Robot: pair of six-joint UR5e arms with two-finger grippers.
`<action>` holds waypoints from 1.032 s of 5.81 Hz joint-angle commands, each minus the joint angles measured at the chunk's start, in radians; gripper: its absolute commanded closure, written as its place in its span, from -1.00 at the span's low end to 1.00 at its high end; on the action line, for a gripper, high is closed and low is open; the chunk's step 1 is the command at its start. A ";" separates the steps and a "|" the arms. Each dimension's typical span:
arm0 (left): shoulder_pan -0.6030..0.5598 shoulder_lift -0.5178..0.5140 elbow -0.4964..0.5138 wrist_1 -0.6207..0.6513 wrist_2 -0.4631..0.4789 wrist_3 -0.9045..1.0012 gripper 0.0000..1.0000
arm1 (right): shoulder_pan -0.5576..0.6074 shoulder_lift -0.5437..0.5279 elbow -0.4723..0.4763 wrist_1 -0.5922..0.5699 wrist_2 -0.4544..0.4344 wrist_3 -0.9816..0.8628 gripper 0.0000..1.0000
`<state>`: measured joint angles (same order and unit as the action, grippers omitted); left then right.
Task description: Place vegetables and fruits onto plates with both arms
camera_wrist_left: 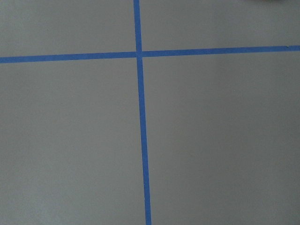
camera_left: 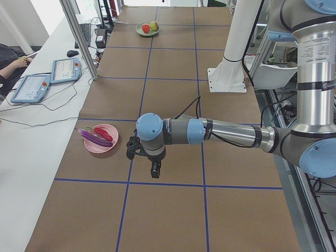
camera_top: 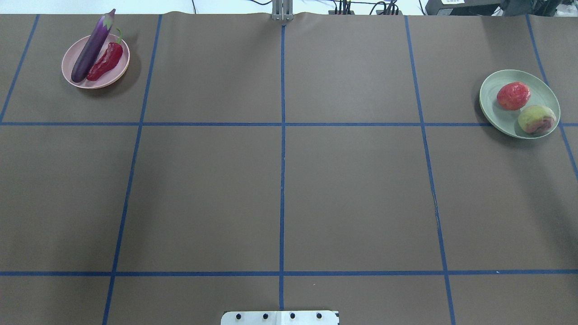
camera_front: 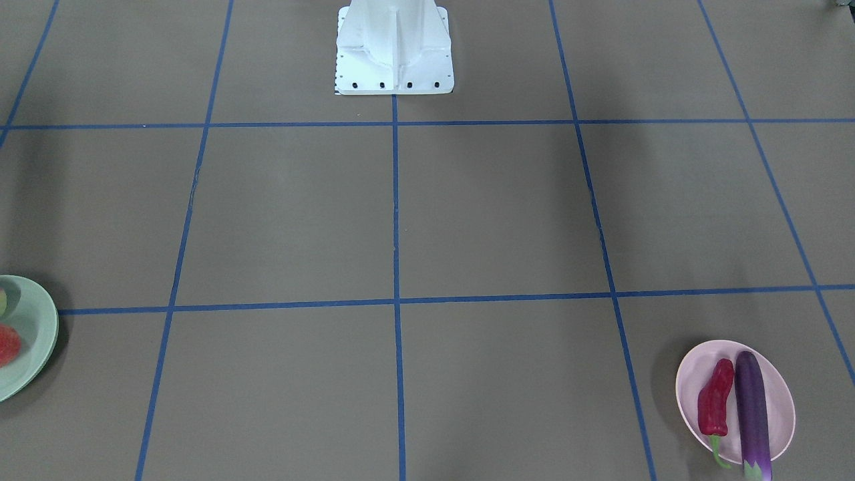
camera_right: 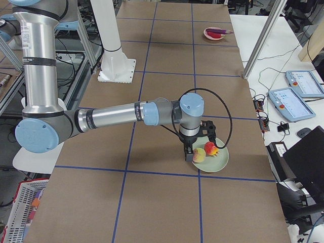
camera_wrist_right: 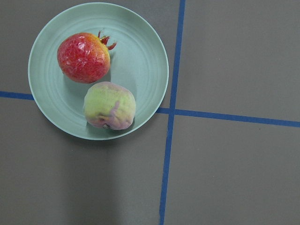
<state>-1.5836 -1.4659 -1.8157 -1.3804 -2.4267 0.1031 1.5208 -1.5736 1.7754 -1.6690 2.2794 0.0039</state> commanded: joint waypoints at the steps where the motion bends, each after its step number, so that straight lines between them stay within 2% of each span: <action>1: 0.000 0.004 -0.005 0.000 0.000 0.000 -1.00 | -0.030 0.000 -0.001 0.000 -0.003 0.001 -1.00; 6: -0.001 0.018 -0.013 0.000 -0.002 0.000 -1.00 | -0.036 -0.002 -0.001 0.002 0.002 -0.001 -1.00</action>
<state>-1.5844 -1.4557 -1.8268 -1.3798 -2.4272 0.1027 1.4850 -1.5753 1.7743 -1.6678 2.2798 0.0034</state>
